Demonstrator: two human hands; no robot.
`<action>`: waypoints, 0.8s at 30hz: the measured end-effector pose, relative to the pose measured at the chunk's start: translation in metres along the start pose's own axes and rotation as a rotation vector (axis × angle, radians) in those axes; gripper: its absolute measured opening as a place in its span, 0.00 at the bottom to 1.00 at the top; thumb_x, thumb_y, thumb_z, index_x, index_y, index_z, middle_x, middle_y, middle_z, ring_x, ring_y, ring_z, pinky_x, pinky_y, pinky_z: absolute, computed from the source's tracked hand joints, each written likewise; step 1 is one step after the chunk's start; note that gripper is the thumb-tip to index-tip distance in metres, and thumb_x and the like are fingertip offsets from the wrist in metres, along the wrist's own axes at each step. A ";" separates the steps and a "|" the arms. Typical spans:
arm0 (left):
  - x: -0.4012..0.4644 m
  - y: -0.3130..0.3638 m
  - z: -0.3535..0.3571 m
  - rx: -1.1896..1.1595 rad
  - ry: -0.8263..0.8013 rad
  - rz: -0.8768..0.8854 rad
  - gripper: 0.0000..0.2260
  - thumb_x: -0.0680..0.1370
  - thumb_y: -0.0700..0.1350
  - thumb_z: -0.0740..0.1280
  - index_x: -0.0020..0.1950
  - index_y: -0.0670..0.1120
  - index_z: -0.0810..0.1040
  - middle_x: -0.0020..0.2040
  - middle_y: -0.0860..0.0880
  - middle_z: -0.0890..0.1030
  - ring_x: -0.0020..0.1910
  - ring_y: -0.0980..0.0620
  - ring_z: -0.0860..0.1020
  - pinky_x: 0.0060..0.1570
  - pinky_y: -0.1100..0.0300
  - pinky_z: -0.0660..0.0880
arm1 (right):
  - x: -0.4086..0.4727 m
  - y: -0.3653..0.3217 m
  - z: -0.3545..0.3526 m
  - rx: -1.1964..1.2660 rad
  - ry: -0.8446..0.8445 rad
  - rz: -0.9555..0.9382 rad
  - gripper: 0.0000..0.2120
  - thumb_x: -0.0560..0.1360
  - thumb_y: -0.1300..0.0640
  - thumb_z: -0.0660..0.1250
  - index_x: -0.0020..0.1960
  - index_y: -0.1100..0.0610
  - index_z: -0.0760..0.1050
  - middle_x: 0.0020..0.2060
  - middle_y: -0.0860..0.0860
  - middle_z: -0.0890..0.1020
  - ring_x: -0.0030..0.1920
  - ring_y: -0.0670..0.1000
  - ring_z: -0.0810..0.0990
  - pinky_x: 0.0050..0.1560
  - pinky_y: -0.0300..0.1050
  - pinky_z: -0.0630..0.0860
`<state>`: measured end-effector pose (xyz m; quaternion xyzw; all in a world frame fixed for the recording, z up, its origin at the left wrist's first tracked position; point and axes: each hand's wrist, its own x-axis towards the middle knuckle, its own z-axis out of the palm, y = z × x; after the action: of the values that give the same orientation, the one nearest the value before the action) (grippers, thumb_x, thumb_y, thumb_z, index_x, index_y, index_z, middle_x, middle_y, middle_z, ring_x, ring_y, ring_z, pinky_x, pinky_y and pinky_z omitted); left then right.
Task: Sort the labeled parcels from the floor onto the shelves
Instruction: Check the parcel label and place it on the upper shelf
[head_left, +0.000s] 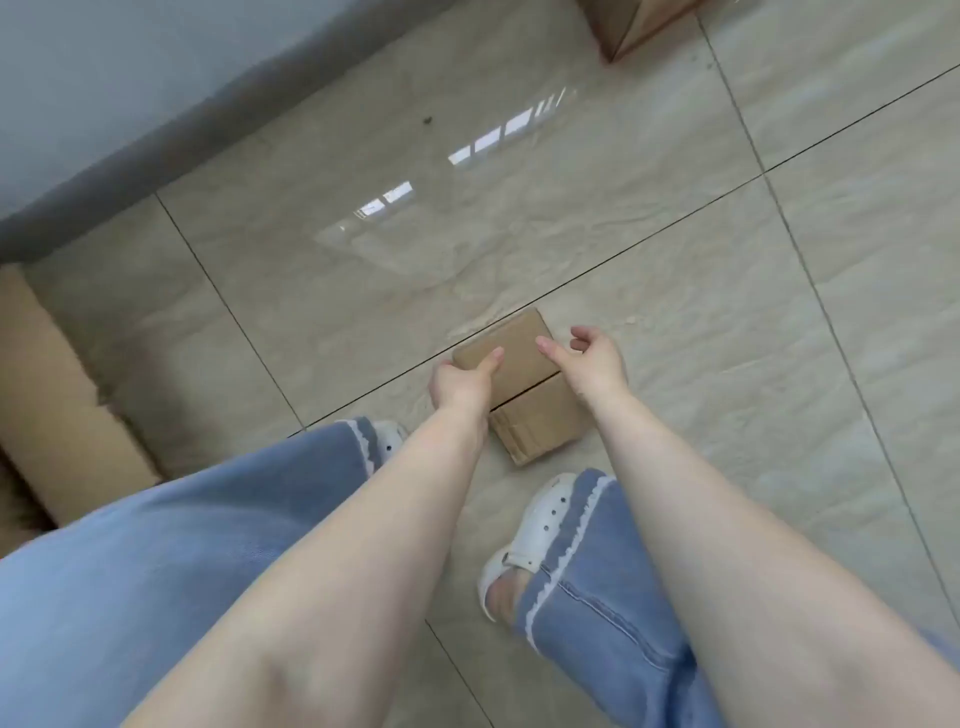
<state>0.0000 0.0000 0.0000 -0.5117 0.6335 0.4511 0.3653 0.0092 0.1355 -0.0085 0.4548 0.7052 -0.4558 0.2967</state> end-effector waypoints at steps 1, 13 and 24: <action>0.009 0.000 0.004 0.007 0.022 0.019 0.37 0.73 0.50 0.75 0.77 0.40 0.63 0.74 0.43 0.69 0.72 0.45 0.69 0.67 0.56 0.66 | 0.010 0.003 0.004 -0.034 0.005 -0.001 0.35 0.70 0.46 0.74 0.71 0.60 0.68 0.67 0.57 0.75 0.67 0.54 0.74 0.67 0.46 0.69; 0.034 0.012 0.012 -0.139 0.121 0.255 0.31 0.60 0.53 0.78 0.58 0.50 0.69 0.59 0.42 0.80 0.56 0.44 0.81 0.59 0.51 0.77 | 0.034 -0.005 0.013 0.053 0.014 -0.120 0.27 0.67 0.50 0.76 0.60 0.63 0.77 0.54 0.58 0.83 0.53 0.55 0.82 0.55 0.47 0.76; -0.259 0.123 -0.069 -0.183 -0.159 0.332 0.35 0.70 0.50 0.77 0.69 0.51 0.59 0.54 0.50 0.75 0.48 0.55 0.79 0.50 0.59 0.77 | -0.210 -0.136 -0.115 0.712 0.116 -0.178 0.30 0.64 0.51 0.79 0.62 0.58 0.73 0.57 0.56 0.82 0.55 0.53 0.83 0.58 0.50 0.79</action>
<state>-0.0660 0.0256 0.2862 -0.3941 0.6345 0.5998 0.2870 -0.0295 0.1398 0.2642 0.4915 0.5549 -0.6700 0.0390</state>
